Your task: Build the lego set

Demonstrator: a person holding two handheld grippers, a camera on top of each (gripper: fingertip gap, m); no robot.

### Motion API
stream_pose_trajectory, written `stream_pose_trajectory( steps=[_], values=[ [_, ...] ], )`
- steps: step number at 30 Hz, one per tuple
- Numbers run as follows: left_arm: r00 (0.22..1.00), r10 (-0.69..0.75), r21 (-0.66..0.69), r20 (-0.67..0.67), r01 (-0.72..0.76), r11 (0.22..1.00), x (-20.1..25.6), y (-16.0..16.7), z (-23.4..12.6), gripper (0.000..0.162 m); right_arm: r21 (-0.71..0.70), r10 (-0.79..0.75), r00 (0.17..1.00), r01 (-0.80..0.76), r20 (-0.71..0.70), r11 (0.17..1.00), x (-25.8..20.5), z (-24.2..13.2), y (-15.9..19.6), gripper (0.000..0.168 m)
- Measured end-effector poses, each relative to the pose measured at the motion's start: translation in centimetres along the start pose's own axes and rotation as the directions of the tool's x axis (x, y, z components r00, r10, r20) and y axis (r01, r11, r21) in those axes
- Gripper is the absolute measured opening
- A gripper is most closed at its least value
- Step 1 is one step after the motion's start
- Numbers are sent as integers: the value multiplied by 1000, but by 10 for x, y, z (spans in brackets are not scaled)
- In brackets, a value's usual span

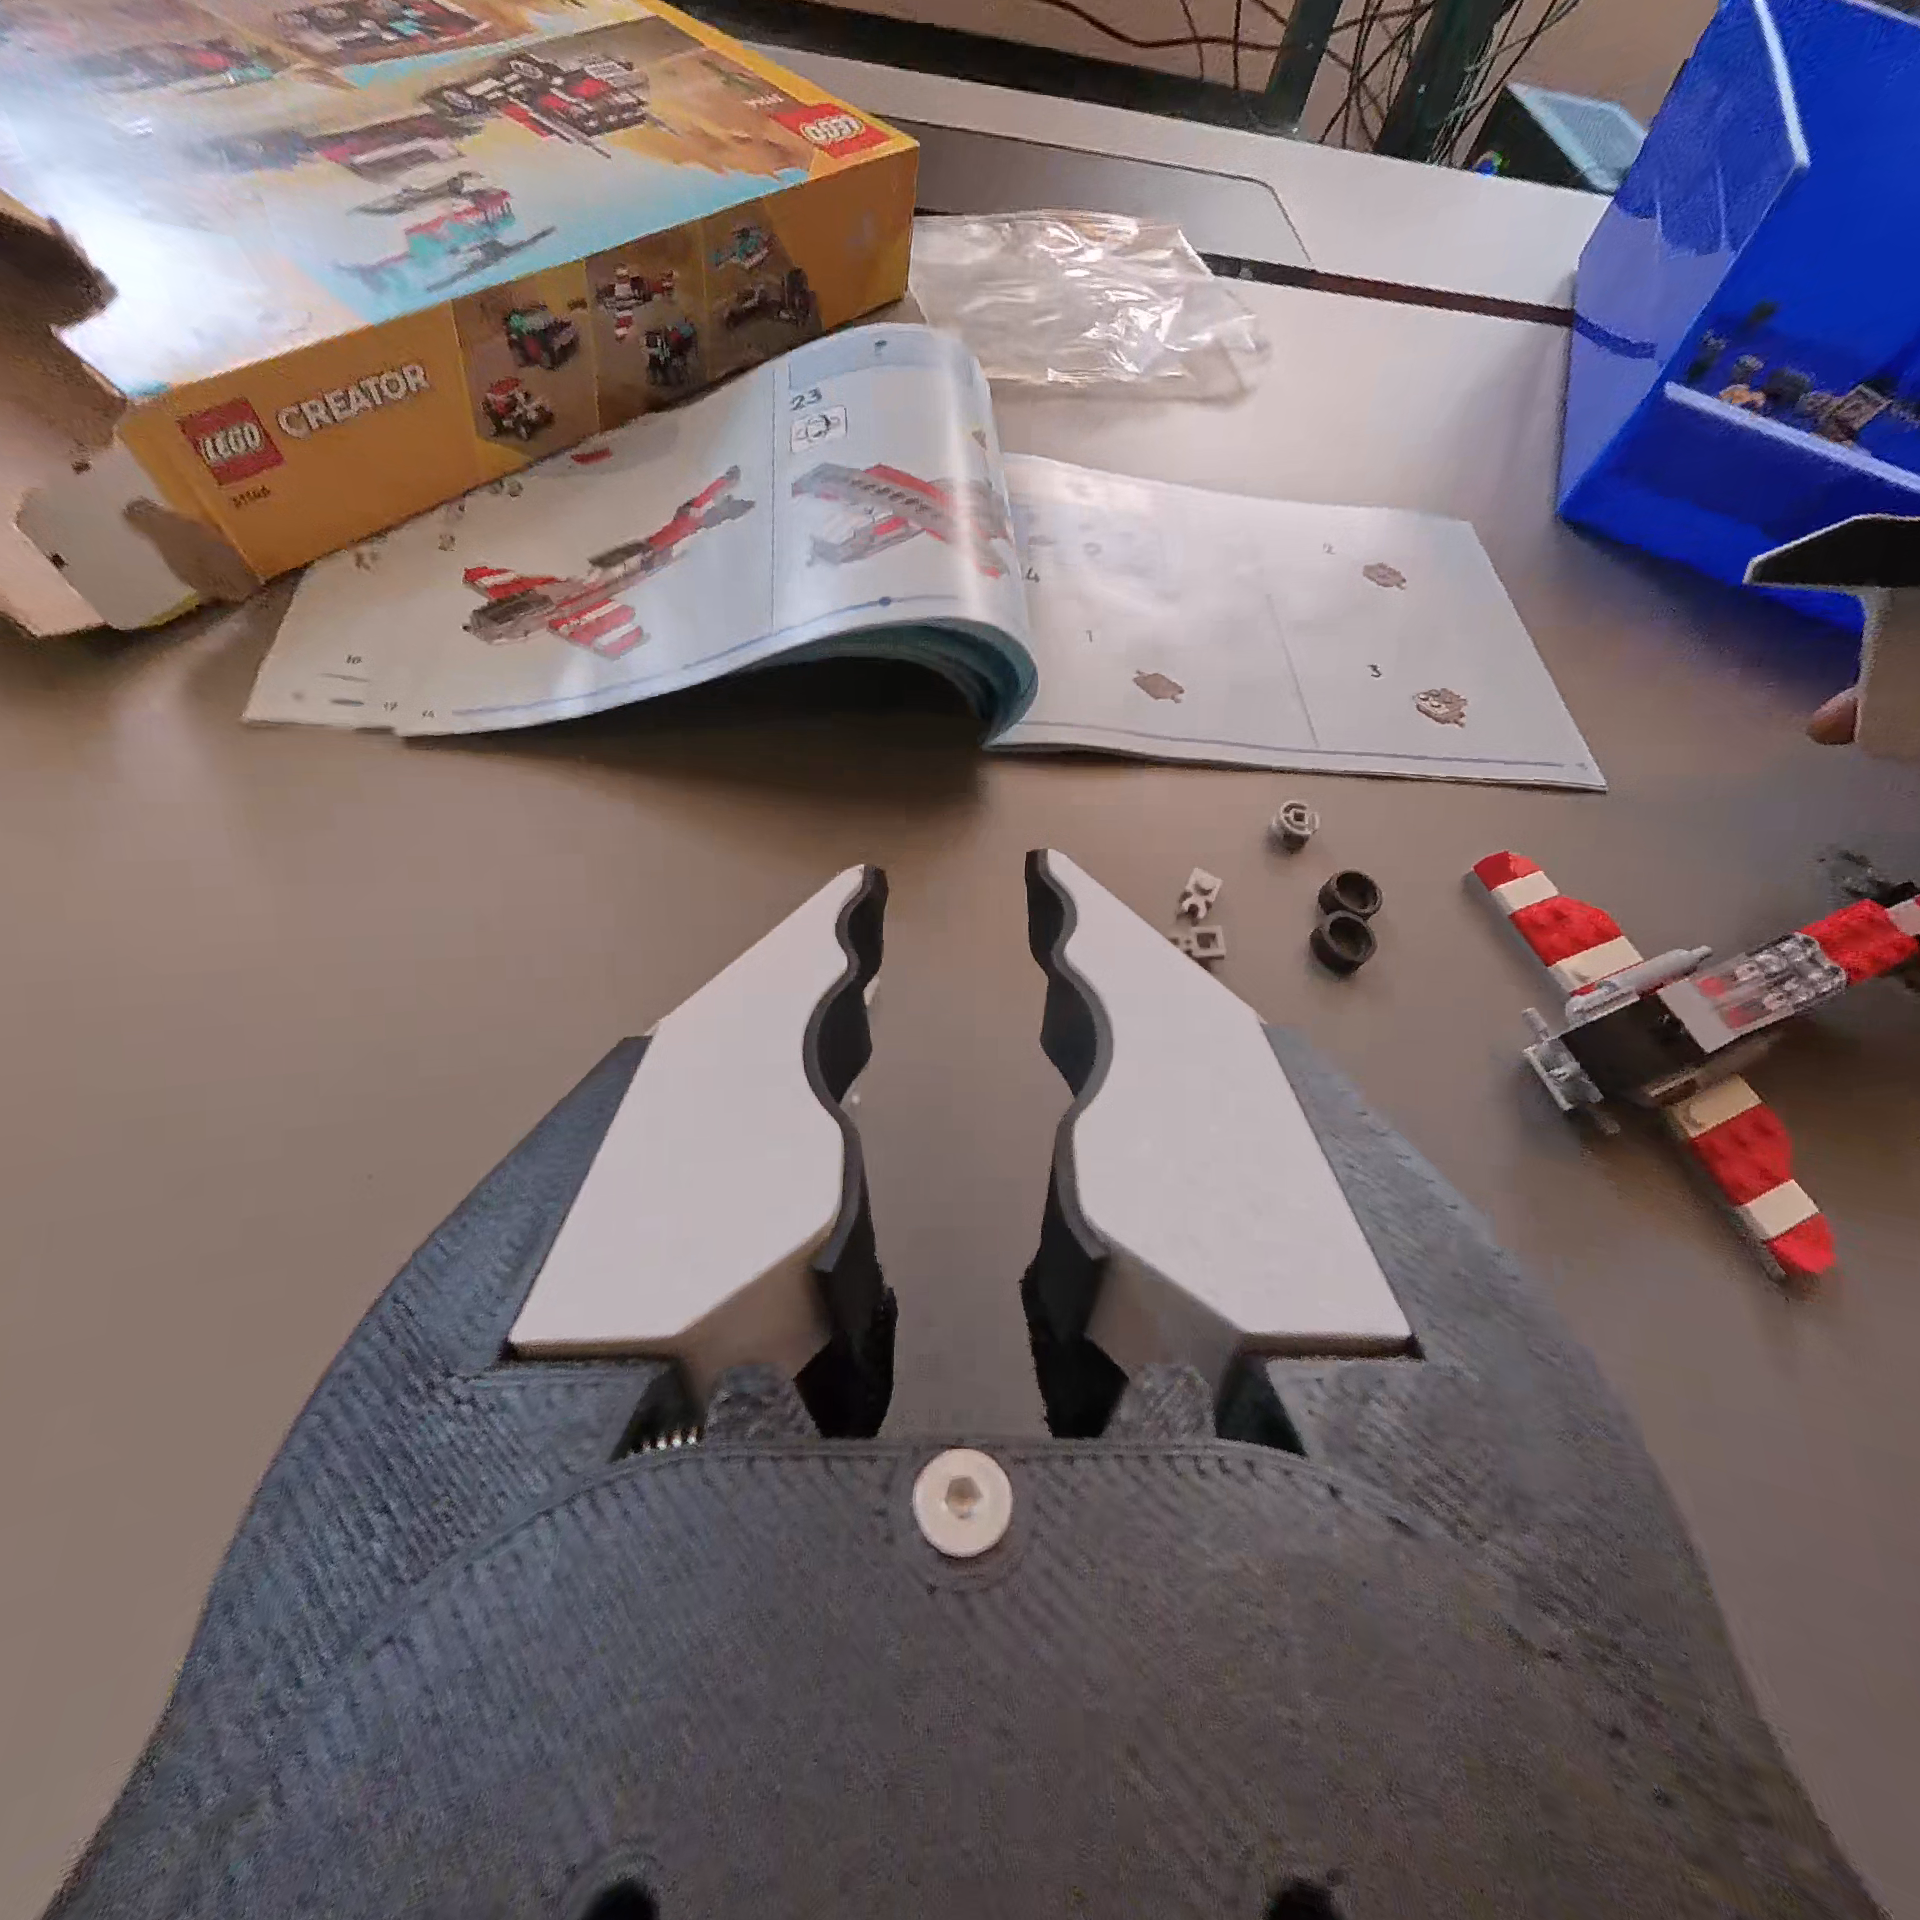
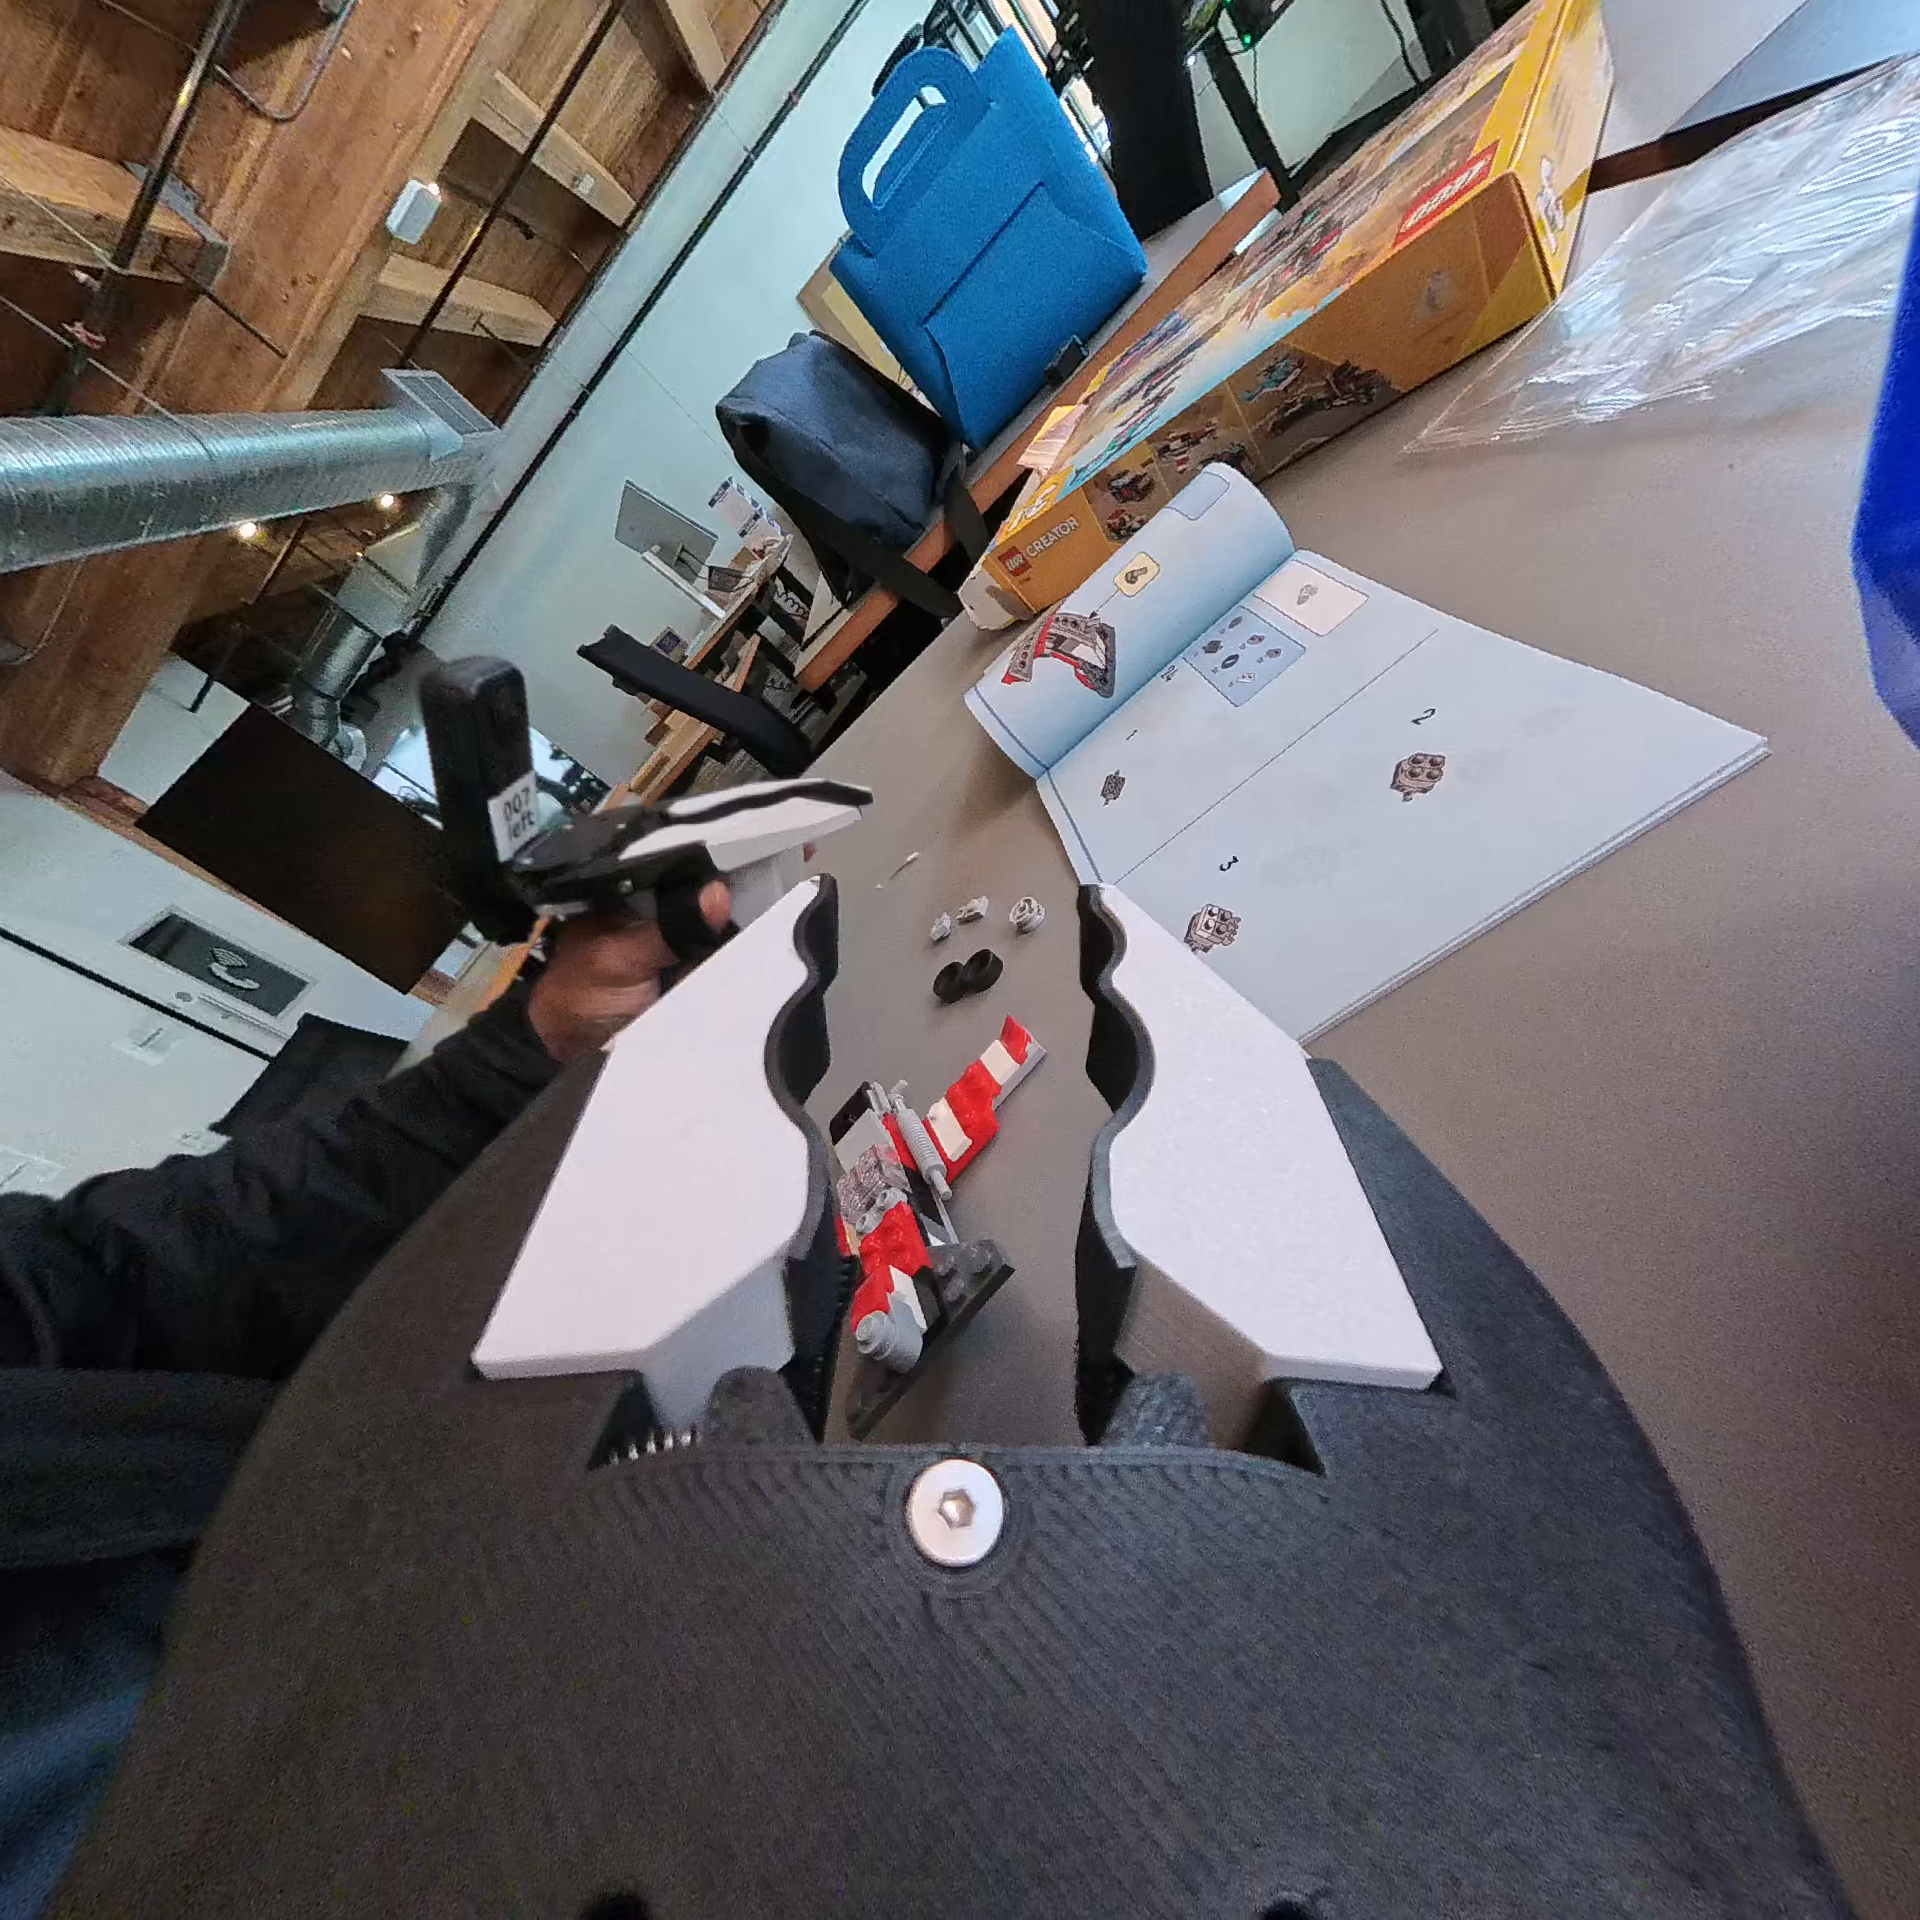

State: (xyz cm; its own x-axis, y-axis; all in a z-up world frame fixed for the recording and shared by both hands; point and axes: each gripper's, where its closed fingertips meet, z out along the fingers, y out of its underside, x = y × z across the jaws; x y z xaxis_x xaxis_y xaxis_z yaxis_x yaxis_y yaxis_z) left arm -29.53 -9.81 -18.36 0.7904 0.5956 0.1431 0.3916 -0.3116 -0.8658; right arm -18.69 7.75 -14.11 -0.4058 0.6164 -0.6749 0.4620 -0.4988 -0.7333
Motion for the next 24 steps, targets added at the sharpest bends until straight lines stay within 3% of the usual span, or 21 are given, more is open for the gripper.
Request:
stream_pose_trajectory(
  steps=[11,24],
  values=[
    [995,-49,4,-88,50,999,5,0,1,30,28,-14,1000,15,-28,1000,3,0,-4,46],
    [999,33,-17,-42,-34,999,8,3,4,30,74,-80,997,81,-12,994,-7,-5,-8,46]
  ],
)
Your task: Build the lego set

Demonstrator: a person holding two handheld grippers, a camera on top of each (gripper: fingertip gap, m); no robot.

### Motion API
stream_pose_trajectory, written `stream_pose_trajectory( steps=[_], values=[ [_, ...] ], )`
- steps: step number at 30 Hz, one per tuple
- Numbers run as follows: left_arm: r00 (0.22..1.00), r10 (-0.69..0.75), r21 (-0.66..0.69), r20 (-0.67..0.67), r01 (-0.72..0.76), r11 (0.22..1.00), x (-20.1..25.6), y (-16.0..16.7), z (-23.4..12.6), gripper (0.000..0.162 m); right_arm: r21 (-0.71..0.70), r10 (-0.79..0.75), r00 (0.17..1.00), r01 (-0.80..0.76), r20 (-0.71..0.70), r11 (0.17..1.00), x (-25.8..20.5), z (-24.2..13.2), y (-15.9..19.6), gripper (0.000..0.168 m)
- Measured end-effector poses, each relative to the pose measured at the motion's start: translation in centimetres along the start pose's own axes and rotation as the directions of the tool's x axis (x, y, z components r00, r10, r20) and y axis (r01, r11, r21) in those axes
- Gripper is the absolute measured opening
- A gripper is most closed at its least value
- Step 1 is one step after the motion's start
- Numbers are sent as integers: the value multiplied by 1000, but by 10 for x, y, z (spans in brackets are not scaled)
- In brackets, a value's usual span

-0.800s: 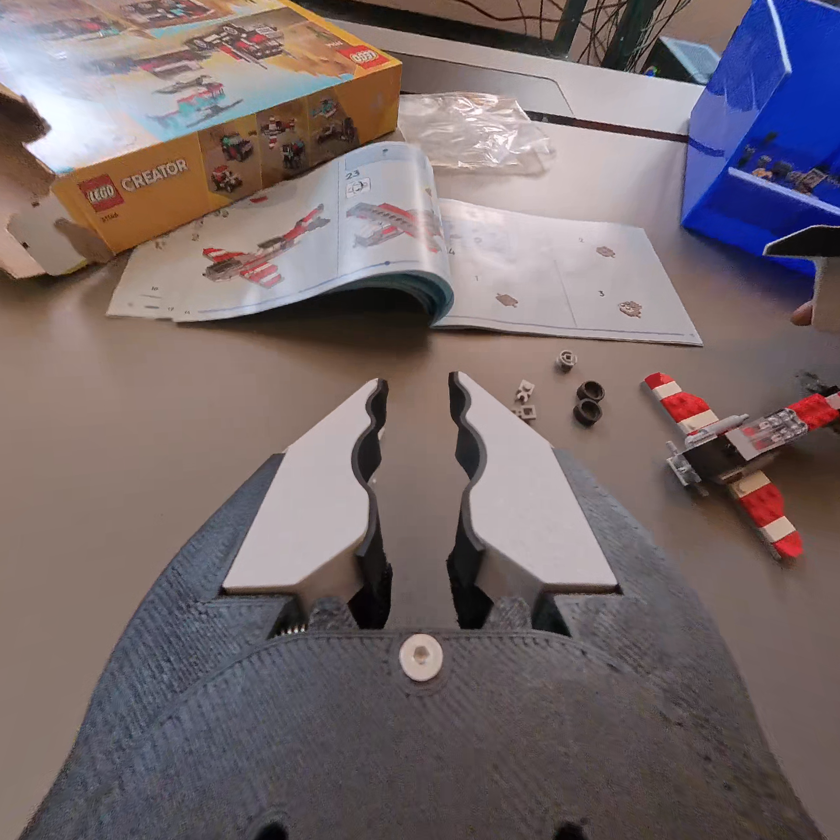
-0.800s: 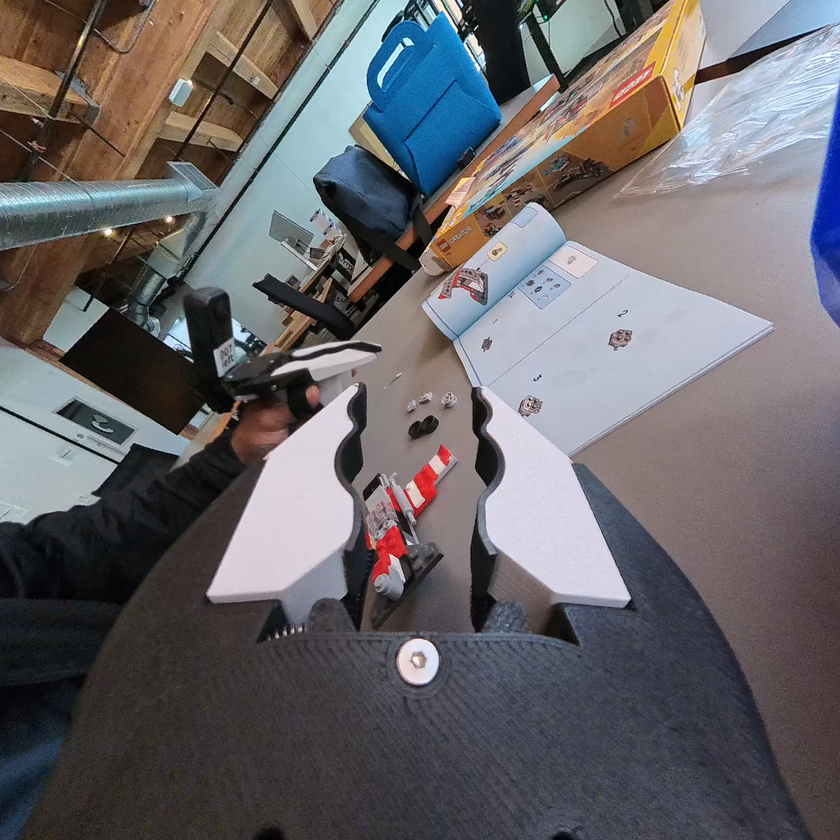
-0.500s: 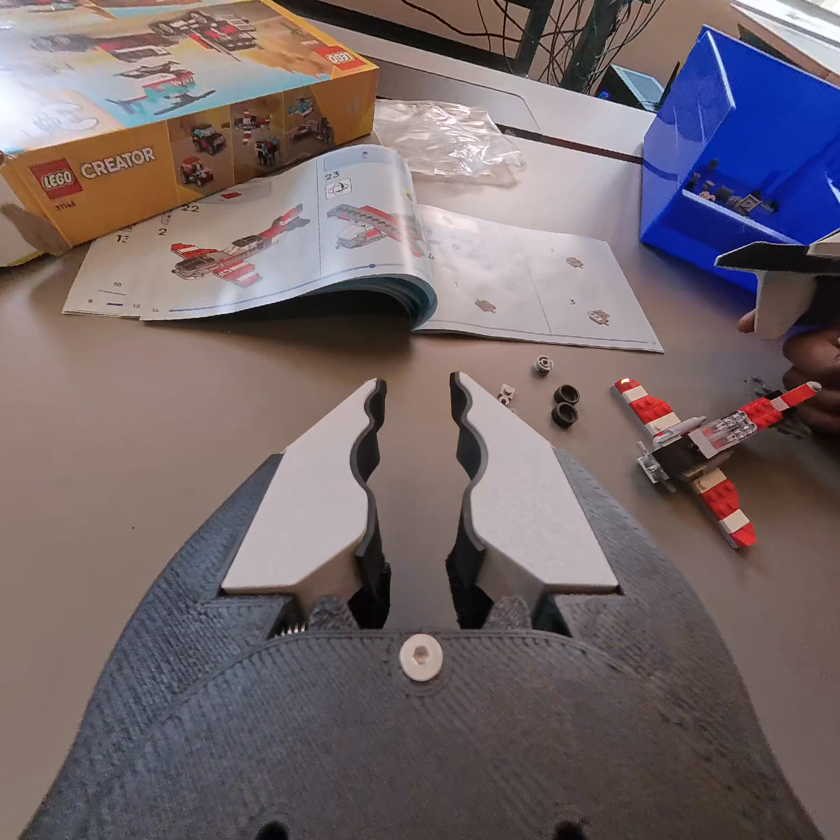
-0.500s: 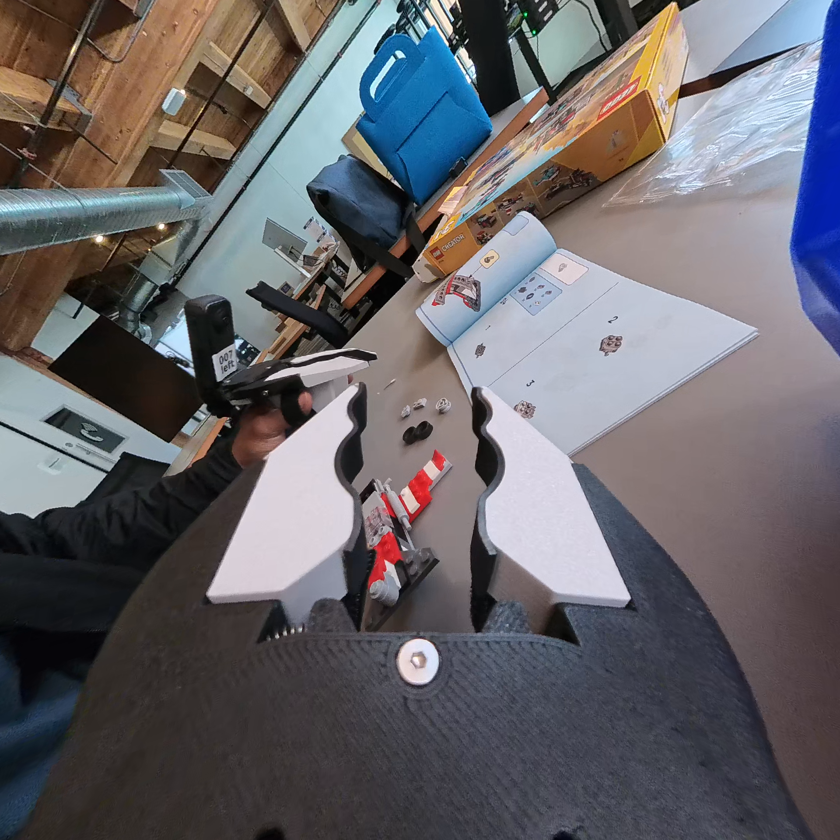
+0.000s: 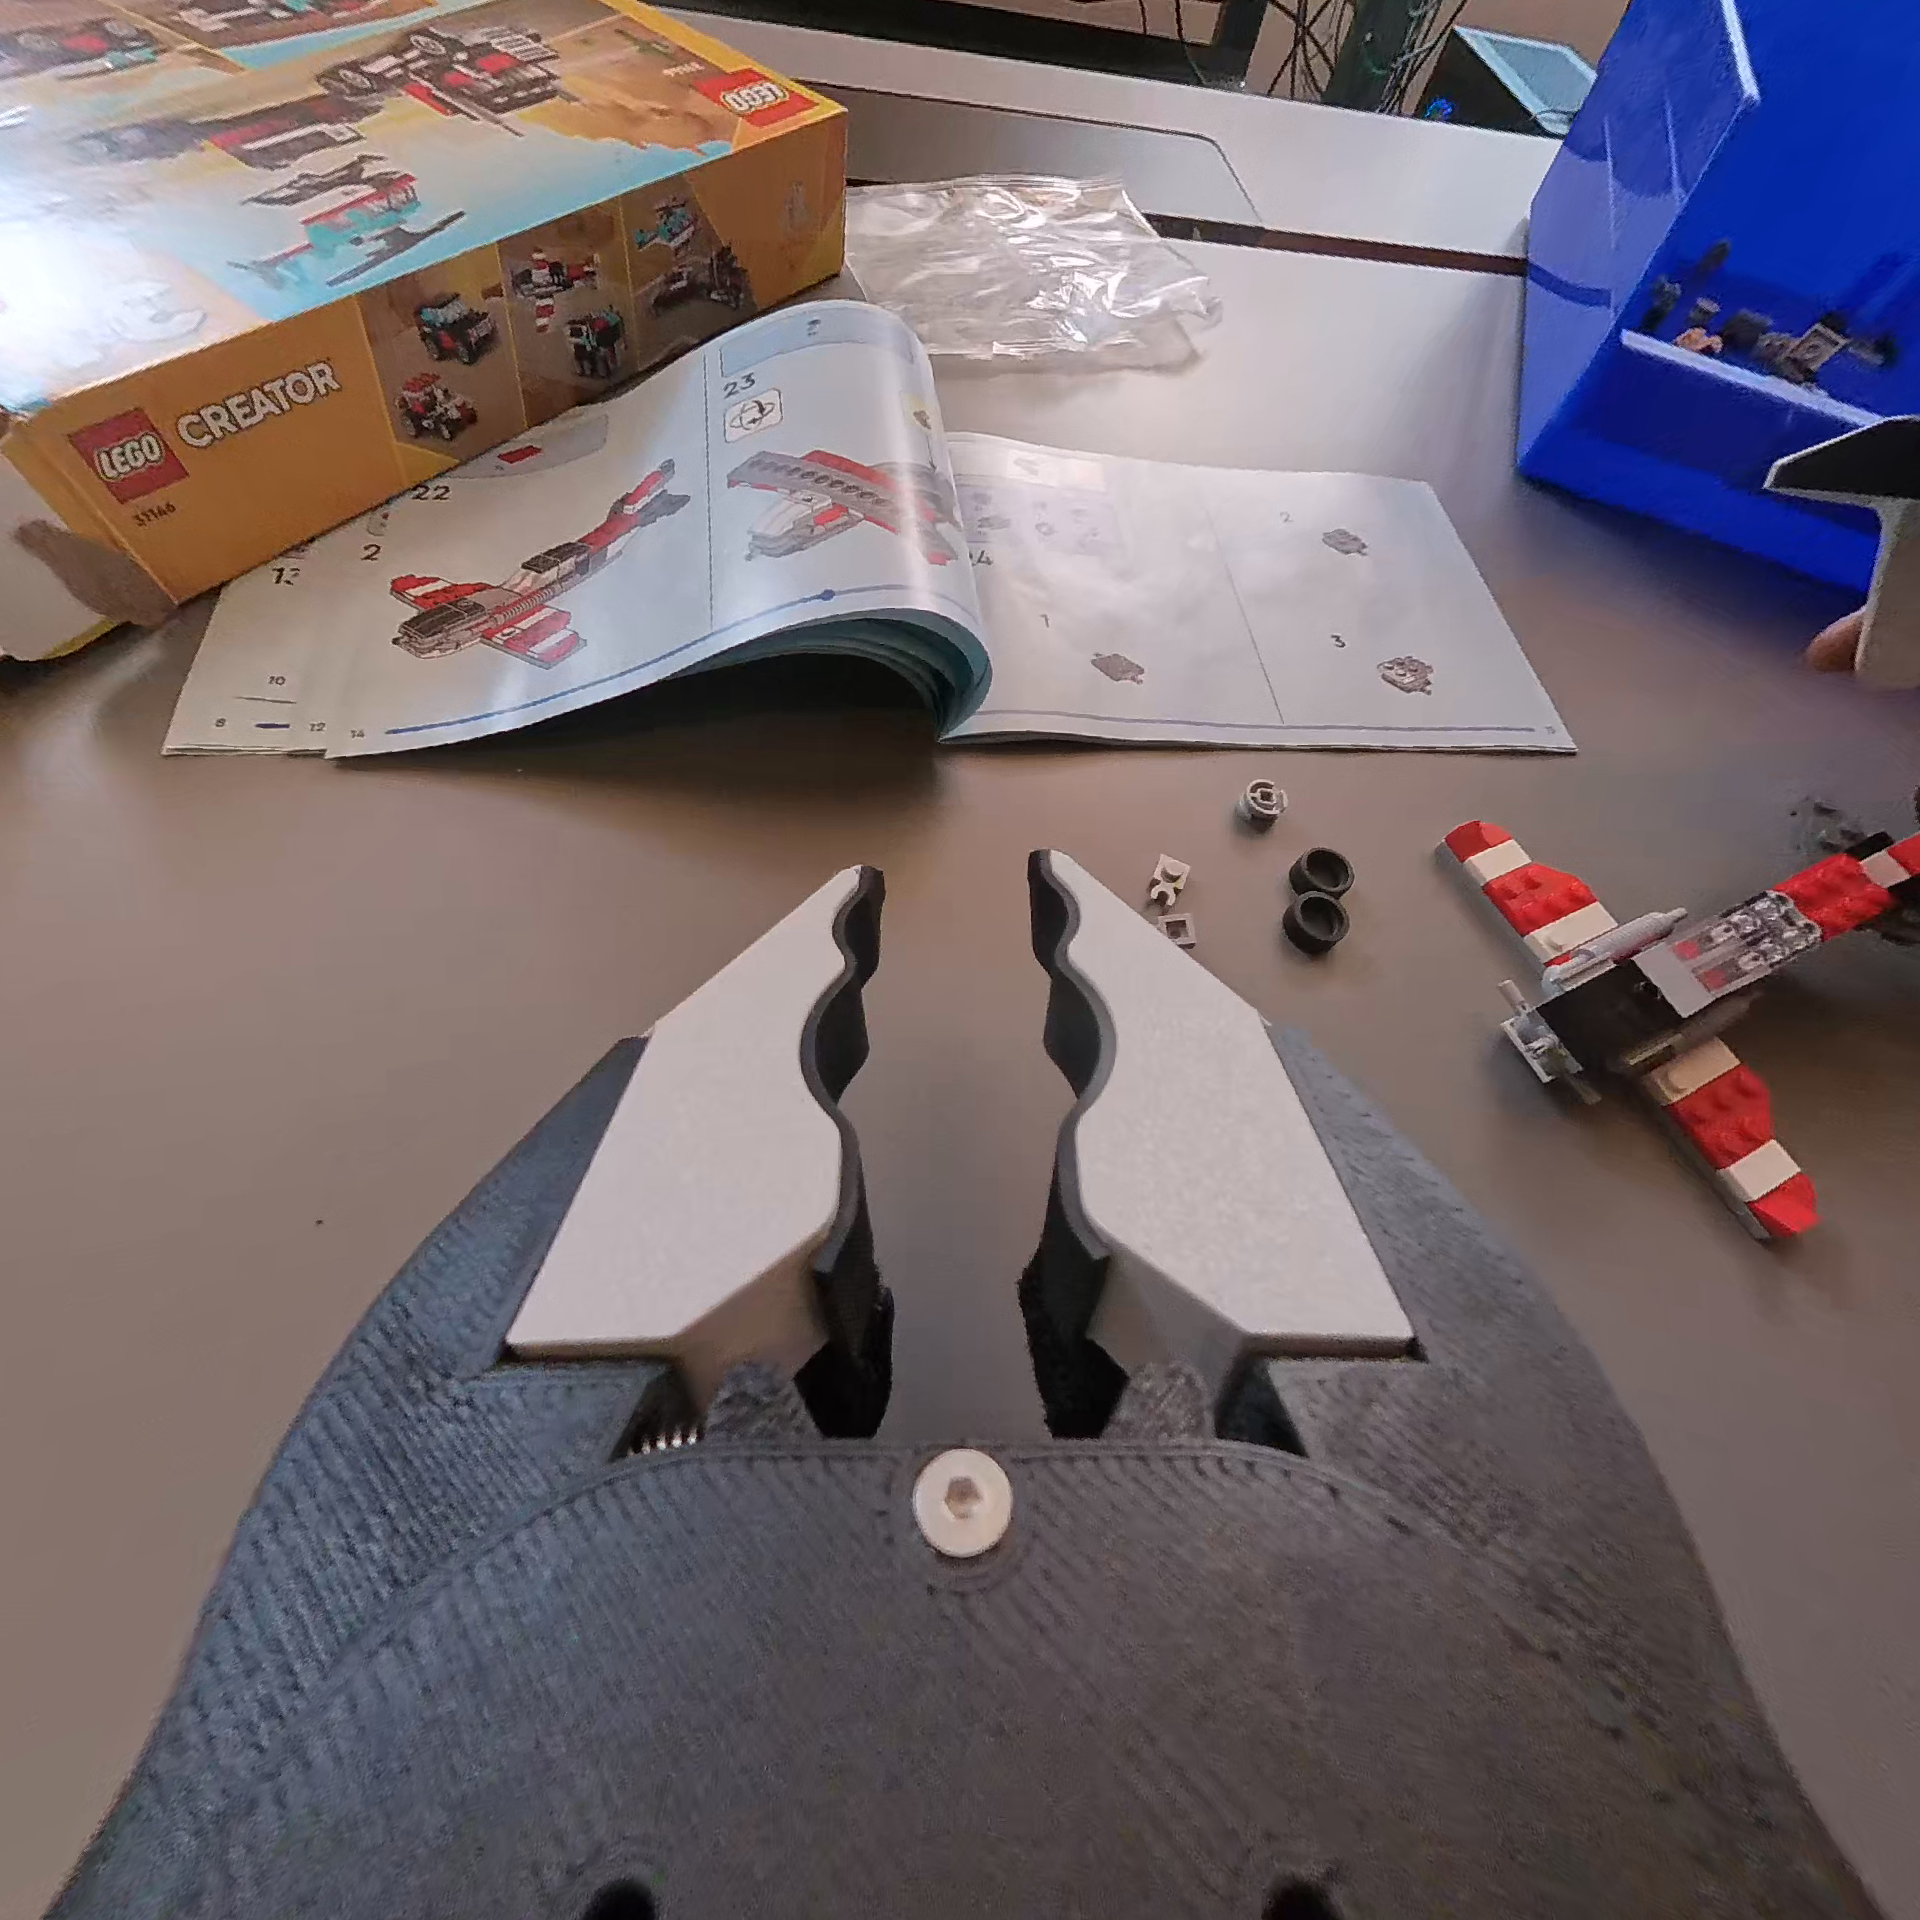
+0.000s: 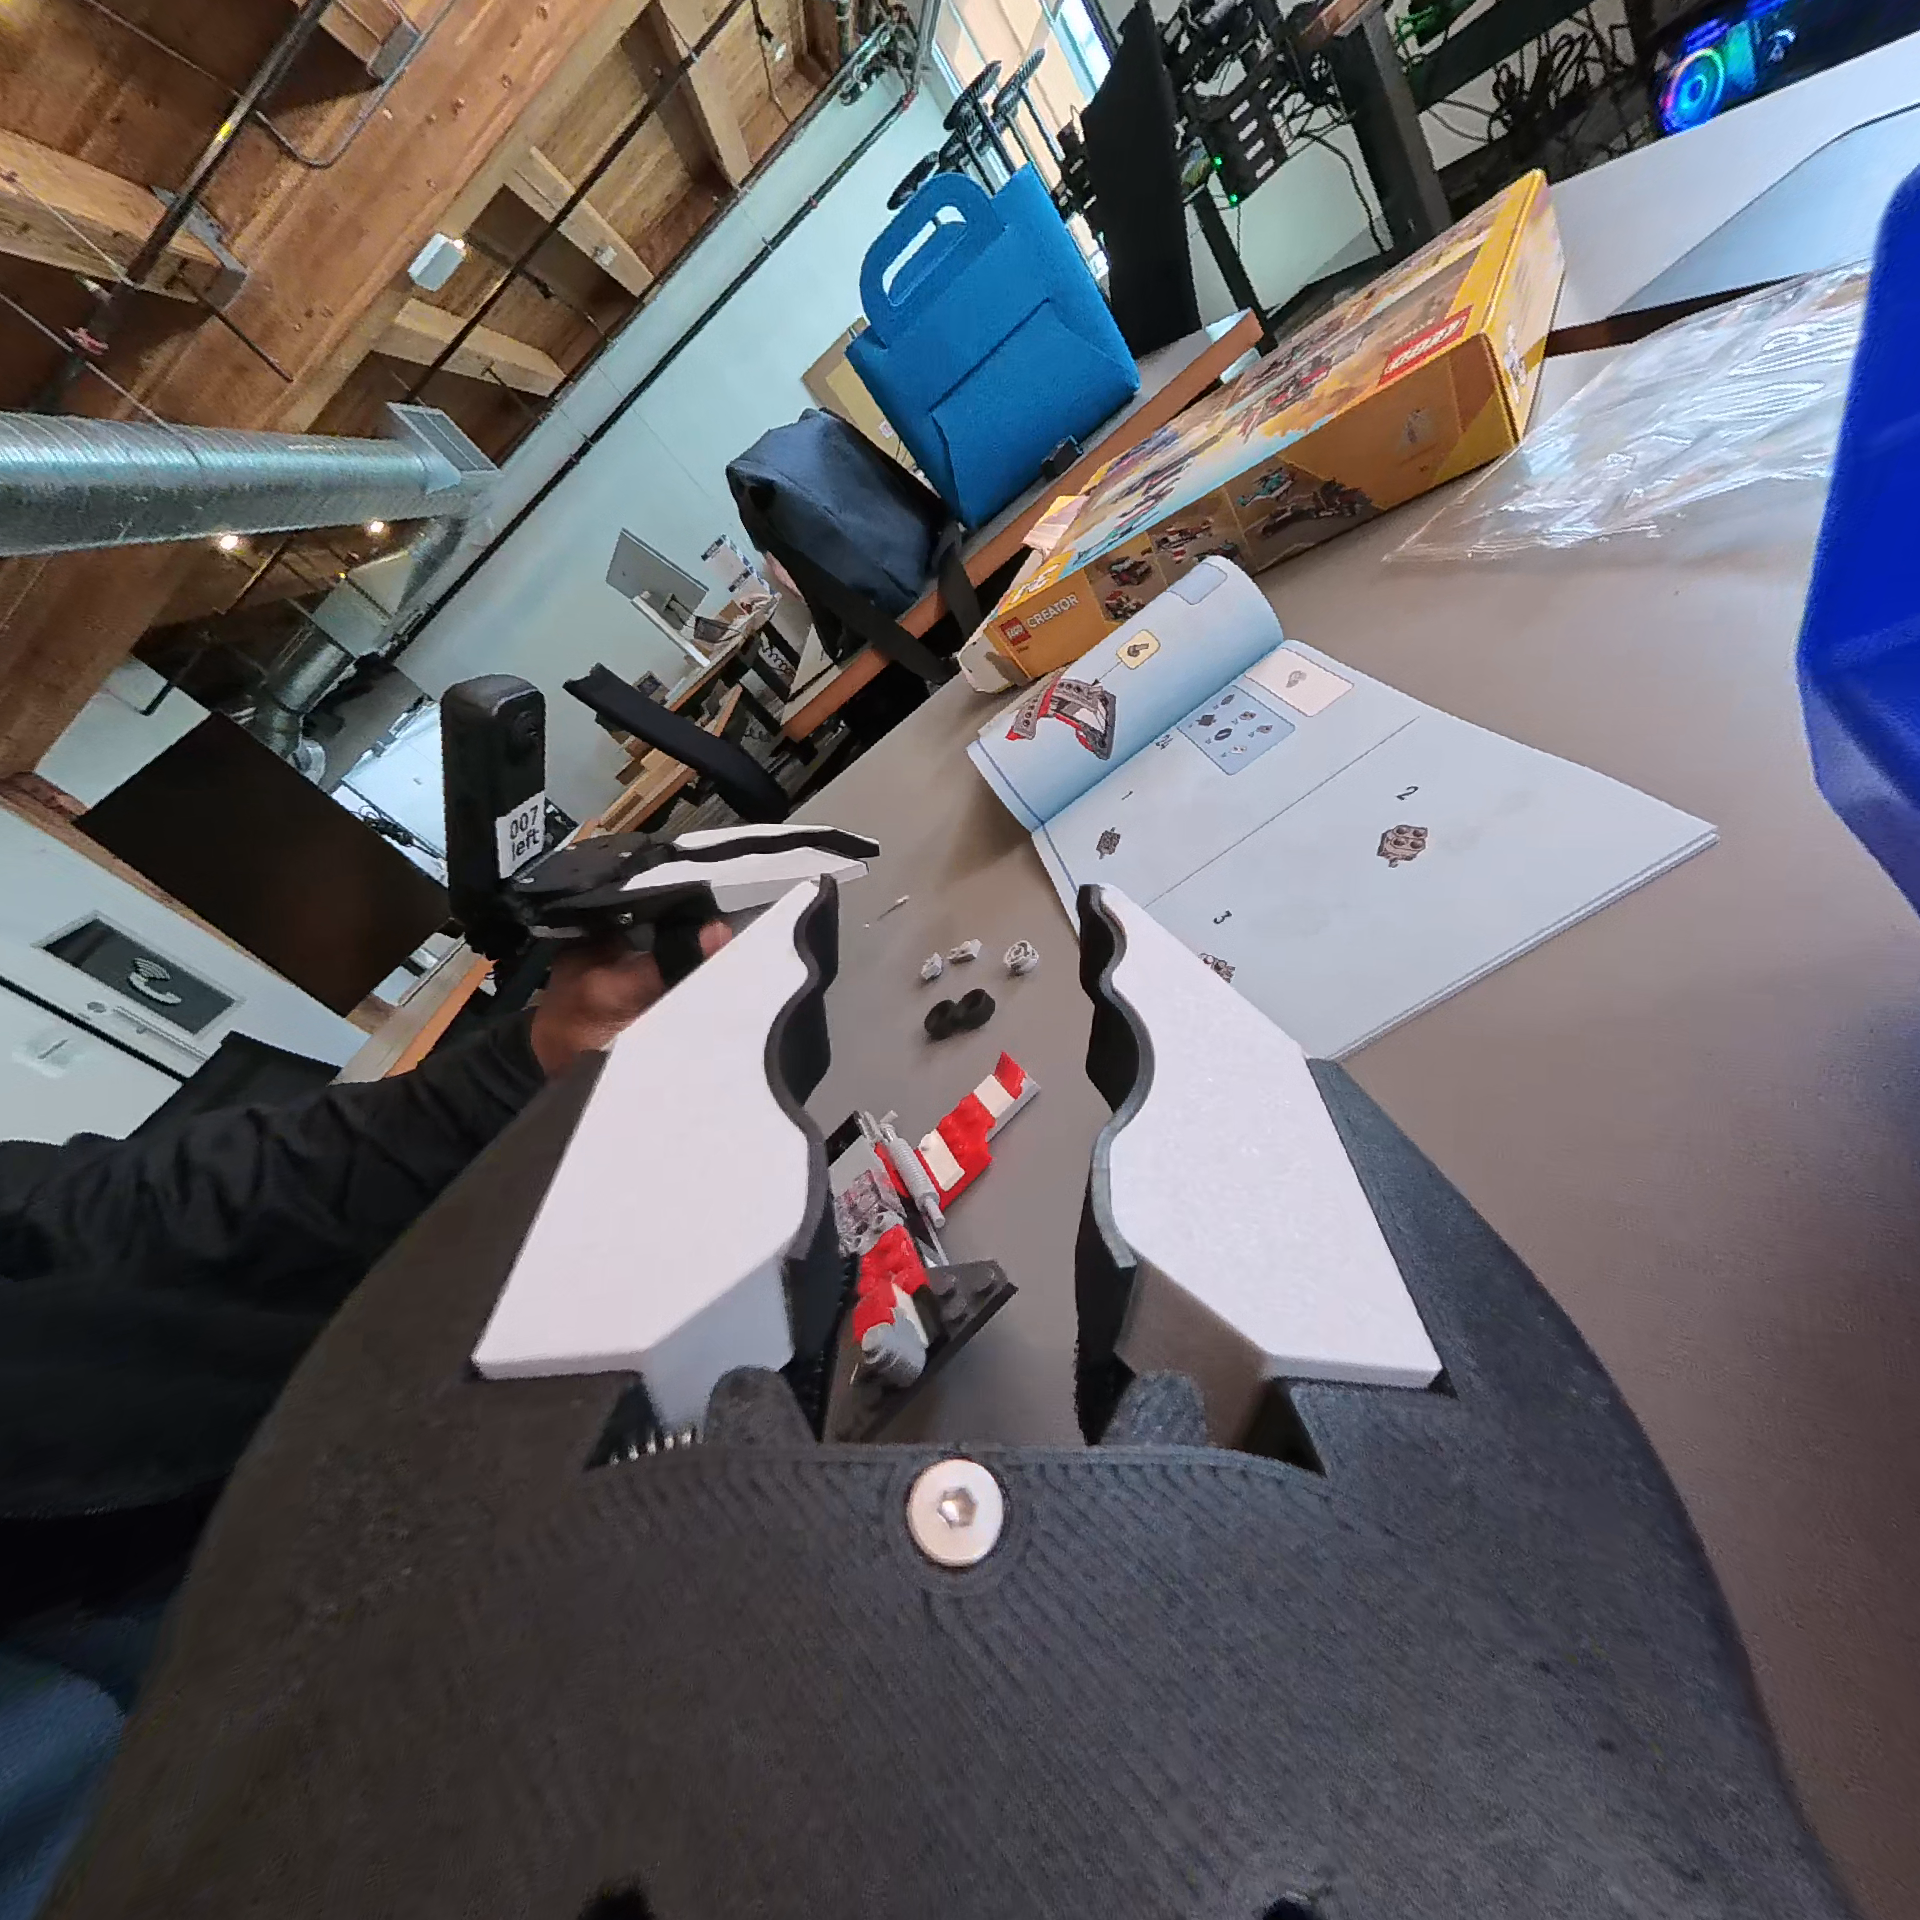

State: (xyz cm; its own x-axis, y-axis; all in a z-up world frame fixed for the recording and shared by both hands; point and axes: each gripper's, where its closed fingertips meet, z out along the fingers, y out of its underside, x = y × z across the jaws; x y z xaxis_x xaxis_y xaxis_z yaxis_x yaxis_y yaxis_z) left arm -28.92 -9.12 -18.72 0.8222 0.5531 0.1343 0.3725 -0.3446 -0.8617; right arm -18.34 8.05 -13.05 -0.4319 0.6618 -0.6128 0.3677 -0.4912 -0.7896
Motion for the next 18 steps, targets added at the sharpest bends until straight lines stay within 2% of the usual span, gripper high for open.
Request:
stream_pose_trajectory(
  steps=[9,18],
  values=[
    [999,-51,31,9,51,998,-6,-4,-3,29,7,28,1000,-28,10,1000,1,-1,-2,46],
    [999,-31,5,23,31,1000,-6,-1,0,29,12,49,999,-49,16,999,3,-2,-3,46]
  ],
)
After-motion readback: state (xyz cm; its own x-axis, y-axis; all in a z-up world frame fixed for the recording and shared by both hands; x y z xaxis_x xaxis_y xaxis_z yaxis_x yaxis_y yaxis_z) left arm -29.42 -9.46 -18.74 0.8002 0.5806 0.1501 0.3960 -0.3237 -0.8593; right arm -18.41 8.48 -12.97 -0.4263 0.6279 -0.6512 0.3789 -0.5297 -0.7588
